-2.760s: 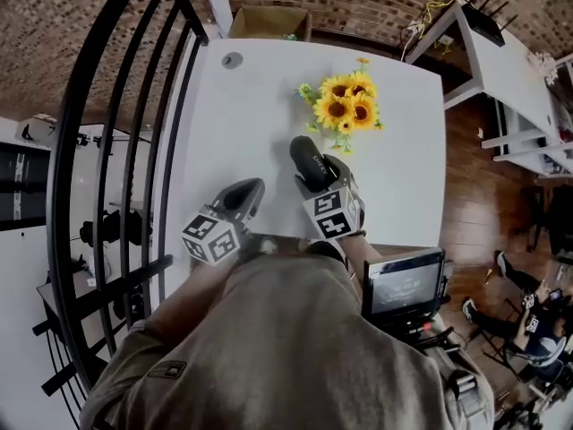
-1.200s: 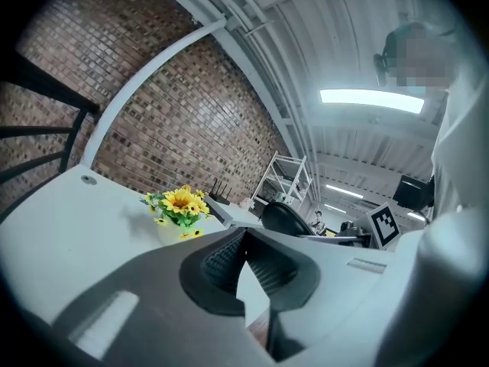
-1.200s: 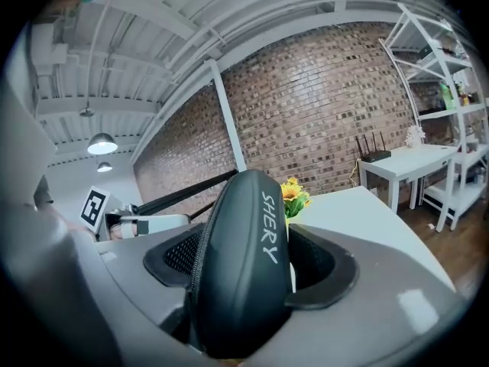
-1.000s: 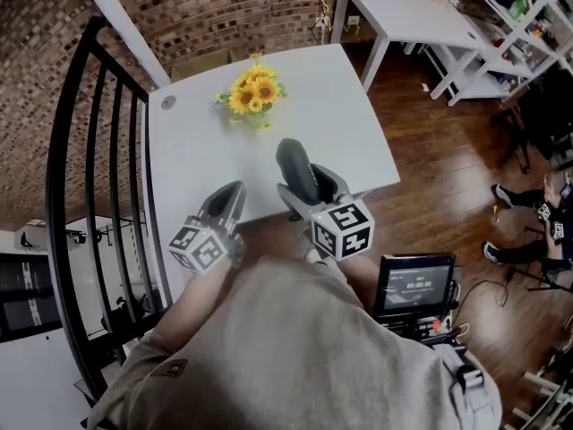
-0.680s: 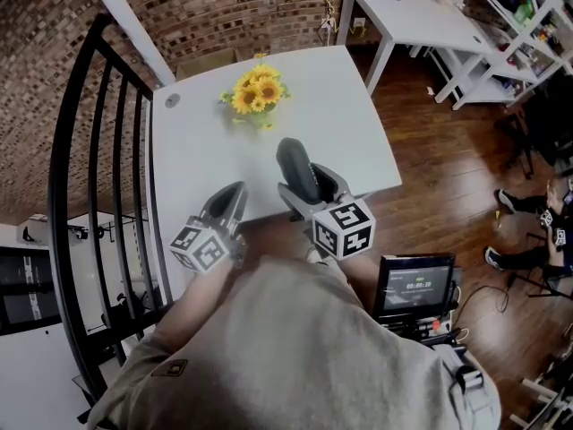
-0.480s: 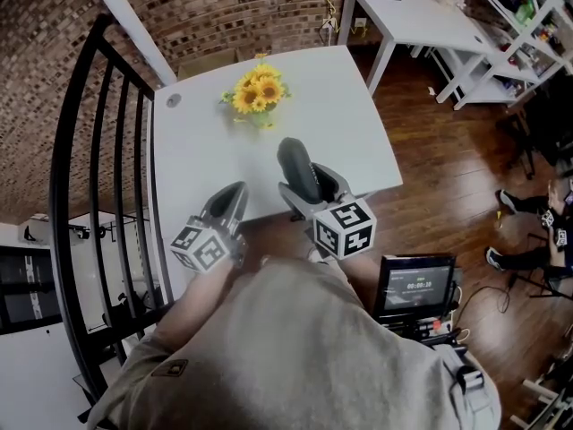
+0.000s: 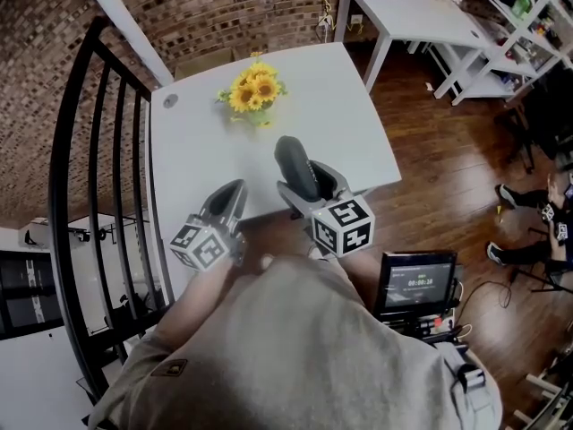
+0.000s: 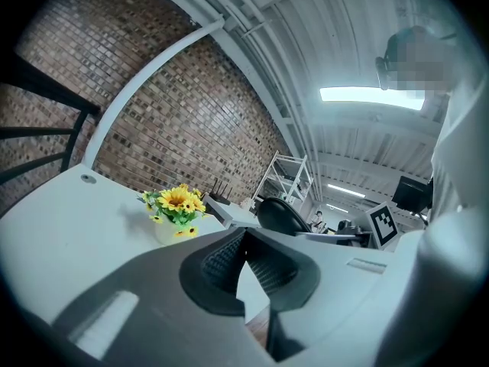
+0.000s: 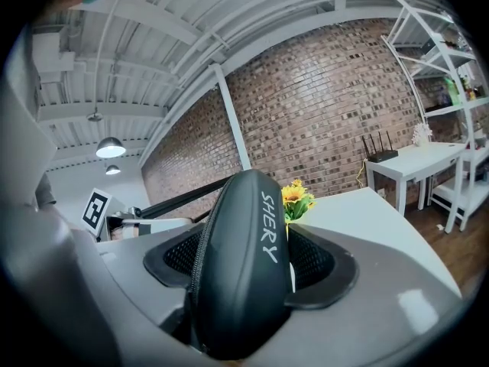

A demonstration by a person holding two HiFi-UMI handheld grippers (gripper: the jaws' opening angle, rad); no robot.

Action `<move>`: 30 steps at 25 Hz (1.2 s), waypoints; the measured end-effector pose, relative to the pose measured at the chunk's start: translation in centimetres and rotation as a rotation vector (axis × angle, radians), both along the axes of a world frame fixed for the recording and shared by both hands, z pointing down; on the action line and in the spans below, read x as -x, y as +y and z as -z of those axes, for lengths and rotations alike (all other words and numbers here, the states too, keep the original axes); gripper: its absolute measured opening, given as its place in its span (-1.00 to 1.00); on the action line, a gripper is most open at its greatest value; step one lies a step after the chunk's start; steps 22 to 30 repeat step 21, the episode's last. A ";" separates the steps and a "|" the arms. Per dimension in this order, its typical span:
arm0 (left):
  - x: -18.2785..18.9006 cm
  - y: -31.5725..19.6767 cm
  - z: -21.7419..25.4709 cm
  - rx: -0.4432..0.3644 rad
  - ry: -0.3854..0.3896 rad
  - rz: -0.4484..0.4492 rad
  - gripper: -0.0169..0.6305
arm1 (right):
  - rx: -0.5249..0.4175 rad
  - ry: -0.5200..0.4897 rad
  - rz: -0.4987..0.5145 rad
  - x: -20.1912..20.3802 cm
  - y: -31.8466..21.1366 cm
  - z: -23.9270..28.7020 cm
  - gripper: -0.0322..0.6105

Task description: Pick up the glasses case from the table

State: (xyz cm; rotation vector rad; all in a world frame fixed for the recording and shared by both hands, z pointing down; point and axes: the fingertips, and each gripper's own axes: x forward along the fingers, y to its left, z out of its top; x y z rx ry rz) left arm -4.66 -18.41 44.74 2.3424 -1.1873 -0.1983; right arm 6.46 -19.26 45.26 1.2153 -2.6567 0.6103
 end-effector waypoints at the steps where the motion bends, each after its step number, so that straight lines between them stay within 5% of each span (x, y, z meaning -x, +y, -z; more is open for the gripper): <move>1: 0.0 0.0 0.0 0.001 0.000 -0.001 -0.94 | 0.001 0.001 -0.001 0.0 0.0 0.0 0.17; 30: 0.2 -0.4 -1.3 0.016 -0.006 0.005 -0.94 | 0.009 0.019 0.013 -0.1 -0.9 -1.2 0.17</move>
